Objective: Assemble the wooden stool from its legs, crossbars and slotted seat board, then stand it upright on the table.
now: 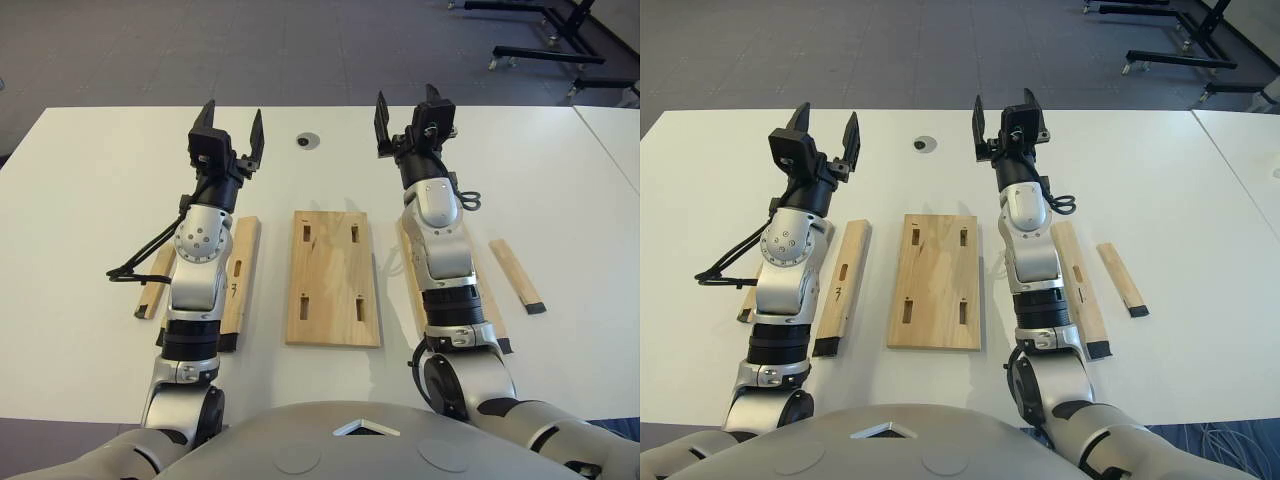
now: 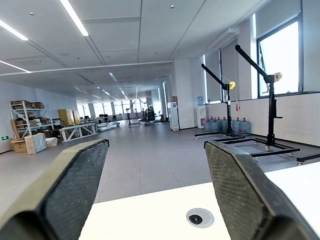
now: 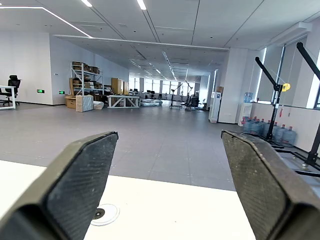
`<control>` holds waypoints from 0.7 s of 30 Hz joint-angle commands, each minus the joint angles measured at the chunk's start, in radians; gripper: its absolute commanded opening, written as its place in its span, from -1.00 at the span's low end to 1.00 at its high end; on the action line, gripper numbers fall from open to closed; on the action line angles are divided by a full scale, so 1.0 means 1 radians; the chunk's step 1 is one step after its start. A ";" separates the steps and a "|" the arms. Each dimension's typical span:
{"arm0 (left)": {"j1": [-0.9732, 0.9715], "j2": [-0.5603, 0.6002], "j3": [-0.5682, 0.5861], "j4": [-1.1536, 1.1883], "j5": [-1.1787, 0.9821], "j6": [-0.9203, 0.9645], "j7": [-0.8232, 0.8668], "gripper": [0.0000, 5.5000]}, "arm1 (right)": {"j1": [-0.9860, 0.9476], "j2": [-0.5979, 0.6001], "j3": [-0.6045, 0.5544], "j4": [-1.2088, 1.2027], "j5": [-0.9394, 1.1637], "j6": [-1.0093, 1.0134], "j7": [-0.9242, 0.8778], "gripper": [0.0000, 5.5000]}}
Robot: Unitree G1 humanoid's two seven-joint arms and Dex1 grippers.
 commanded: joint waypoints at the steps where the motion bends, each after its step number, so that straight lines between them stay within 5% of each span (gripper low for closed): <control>1: -0.019 0.006 -0.001 0.006 0.012 -0.008 0.007 0.28 | -0.019 0.007 -0.007 -0.016 0.020 0.031 0.007 0.38; 21: -0.008 -0.003 0.004 0.010 0.058 -0.068 0.063 0.28 | -0.024 -0.009 0.036 -0.017 0.002 0.041 0.060 0.38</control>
